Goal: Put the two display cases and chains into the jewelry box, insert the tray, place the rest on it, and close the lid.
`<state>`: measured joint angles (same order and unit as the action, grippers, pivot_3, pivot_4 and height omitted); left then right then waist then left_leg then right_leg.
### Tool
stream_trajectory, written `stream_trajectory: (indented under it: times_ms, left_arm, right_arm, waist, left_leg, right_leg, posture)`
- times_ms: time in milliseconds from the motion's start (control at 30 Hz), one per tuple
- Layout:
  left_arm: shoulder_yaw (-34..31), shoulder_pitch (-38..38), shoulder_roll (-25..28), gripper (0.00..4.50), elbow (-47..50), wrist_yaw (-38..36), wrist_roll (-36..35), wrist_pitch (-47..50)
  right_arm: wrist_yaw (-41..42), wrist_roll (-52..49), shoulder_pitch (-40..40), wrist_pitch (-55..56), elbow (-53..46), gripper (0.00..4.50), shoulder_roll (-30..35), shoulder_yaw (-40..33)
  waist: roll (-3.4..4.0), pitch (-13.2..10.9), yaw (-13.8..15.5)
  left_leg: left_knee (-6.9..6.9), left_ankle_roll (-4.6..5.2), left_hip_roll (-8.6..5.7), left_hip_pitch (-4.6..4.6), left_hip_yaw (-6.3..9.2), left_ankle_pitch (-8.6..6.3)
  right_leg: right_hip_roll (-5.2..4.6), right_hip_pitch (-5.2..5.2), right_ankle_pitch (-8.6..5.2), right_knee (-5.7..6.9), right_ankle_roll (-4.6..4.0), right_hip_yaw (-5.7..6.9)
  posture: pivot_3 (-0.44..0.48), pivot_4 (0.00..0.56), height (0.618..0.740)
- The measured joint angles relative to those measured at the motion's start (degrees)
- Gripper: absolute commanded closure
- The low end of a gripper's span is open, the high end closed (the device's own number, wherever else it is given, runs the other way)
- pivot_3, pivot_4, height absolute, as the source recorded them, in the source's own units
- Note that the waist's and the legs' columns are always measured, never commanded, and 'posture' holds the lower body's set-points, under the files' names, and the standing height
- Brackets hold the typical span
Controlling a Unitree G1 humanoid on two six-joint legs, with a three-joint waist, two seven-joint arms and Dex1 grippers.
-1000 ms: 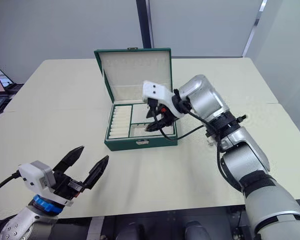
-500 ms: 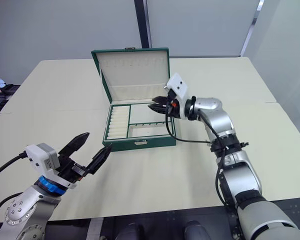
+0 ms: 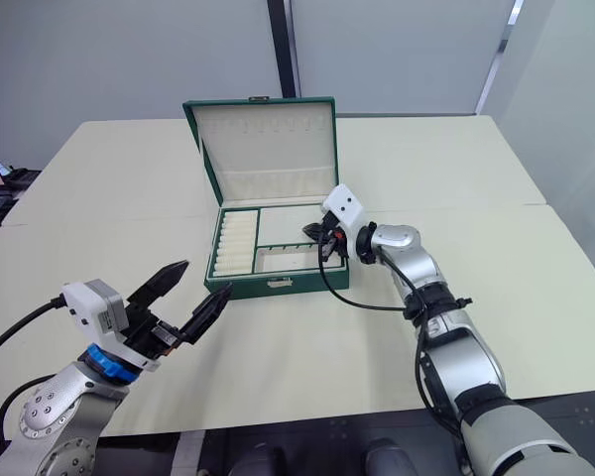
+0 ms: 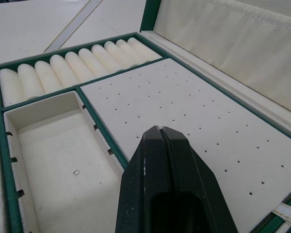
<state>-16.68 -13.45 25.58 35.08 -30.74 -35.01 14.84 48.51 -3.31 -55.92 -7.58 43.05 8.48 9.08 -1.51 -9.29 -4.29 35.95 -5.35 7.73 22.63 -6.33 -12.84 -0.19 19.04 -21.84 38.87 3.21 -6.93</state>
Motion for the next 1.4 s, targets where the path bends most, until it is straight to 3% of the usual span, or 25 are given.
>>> stream_trajectory:
  times_ms: [500,833,1033,1200,1400]
  left_arm:
    - [1.32,0.80,0.00,0.00,0.02,-0.14,1.23,-0.01]
    - [-0.23,4.83,1.34,0.00,-1.81,3.06,-0.30,5.94]
    - [-4.08,5.05,3.93,0.00,-4.93,3.07,-0.47,7.33]
    - [-8.16,6.02,5.41,1.23,-10.68,2.82,0.15,6.59]
    - [-8.31,15.95,6.91,3.11,-19.79,5.02,2.69,7.21]
  right_arm:
    - [2.83,-2.46,0.06,-0.04,0.38,4.49,0.26,-1.32]
    - [5.00,-12.49,3.32,-11.07,-19.28,4.49,7.48,-9.17]
    - [2.10,-13.89,8.68,-13.62,-24.47,4.49,12.82,-12.50]
    - [-0.54,-14.34,12.47,-14.14,-26.08,4.50,16.09,-15.36]
    - [-3.09,-11.24,15.92,-11.31,-23.08,4.50,17.55,-14.95]
  waist:
    - [-0.09,0.08,0.04]
    - [-0.03,0.02,0.16]
    - [-0.03,0.00,0.16]
    - [-0.04,0.00,0.16]
    - [-0.04,-0.01,0.59]
  left_leg:
    - [-0.02,0.00,0.00,0.08,0.00,0.00]
    - [-0.05,0.00,0.00,0.23,0.01,0.00]
    - [-0.07,0.00,0.00,0.23,-0.02,0.00]
    - [-0.09,0.00,0.00,0.21,-0.02,0.00]
    - [-0.06,0.00,-0.02,0.20,-0.06,0.00]
  right_leg:
    - [0.00,0.05,0.00,-0.02,0.00,0.01]
    - [0.00,0.20,0.00,-0.04,0.01,0.00]
    - [-0.01,0.20,0.00,-0.08,0.01,-0.01]
    - [0.00,0.20,0.00,-0.10,0.01,0.00]
    - [-0.02,0.17,0.01,-0.11,0.03,-0.02]
  posture:
    - [0.000,0.150,0.740]
    - [0.000,0.150,0.740]
    - [0.000,0.150,0.740]
    - [0.000,0.150,0.740]
    - [0.000,0.150,0.740]
